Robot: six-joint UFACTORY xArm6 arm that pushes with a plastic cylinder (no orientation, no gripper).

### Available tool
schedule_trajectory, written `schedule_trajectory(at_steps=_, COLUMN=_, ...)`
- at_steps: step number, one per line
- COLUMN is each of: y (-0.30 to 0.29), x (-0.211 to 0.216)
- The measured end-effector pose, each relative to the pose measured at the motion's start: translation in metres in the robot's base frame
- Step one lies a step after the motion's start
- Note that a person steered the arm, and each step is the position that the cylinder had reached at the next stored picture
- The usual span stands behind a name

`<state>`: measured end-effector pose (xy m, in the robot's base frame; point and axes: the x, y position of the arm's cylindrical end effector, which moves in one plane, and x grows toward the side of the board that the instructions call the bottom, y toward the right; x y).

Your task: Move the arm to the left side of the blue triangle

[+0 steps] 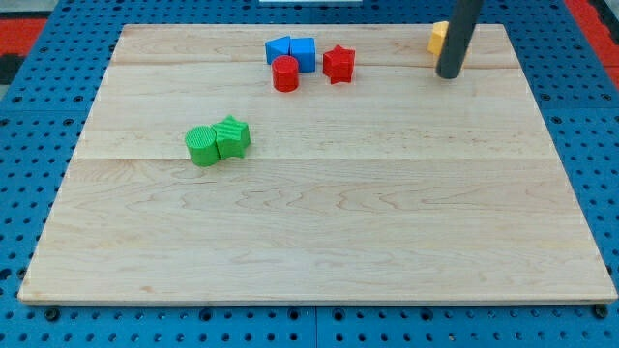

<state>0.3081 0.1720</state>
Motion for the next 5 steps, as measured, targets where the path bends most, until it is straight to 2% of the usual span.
schedule_trajectory(at_steps=1, y=-0.065, x=0.035)
schedule_trajectory(at_steps=2, y=-0.183, x=0.056)
schedule_trajectory(at_steps=3, y=-0.278, x=0.047)
schedule_trajectory(at_steps=4, y=-0.337, x=-0.003)
schedule_trajectory(at_steps=5, y=-0.326, x=-0.053)
